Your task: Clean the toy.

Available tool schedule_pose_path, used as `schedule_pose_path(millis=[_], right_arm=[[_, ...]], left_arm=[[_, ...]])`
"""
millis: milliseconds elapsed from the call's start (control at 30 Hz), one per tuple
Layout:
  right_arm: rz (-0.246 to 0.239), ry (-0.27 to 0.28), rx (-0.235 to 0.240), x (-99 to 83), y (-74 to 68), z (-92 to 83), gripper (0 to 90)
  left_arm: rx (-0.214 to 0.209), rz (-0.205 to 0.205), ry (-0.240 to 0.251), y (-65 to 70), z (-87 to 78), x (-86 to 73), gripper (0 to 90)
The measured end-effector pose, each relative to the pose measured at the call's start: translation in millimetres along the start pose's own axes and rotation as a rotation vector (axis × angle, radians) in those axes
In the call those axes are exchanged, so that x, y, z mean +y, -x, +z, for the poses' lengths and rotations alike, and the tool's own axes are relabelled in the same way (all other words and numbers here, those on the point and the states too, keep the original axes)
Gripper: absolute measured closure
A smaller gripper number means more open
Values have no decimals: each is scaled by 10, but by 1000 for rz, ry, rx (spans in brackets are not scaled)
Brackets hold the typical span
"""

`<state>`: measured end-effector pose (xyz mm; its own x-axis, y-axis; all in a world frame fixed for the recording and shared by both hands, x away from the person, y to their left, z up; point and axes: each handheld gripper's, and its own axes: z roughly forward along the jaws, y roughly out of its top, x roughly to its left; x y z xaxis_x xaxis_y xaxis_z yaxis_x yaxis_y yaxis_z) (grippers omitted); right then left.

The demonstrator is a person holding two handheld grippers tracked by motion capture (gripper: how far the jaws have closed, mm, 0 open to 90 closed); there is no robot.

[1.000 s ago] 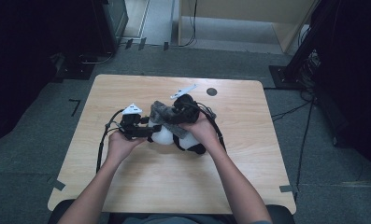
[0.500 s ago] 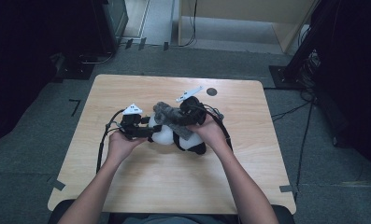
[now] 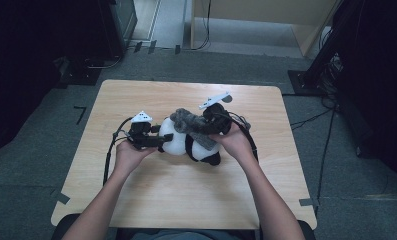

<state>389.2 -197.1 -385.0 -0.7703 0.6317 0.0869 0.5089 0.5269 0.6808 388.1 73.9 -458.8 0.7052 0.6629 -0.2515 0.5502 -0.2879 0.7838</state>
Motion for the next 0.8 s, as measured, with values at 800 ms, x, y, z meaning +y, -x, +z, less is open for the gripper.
schedule_pose_path(millis=[800], right_arm=[[95,68,-33,-403,288,-408,728]], left_arm=[[-13,-12,6,-16,-6,-4,341]])
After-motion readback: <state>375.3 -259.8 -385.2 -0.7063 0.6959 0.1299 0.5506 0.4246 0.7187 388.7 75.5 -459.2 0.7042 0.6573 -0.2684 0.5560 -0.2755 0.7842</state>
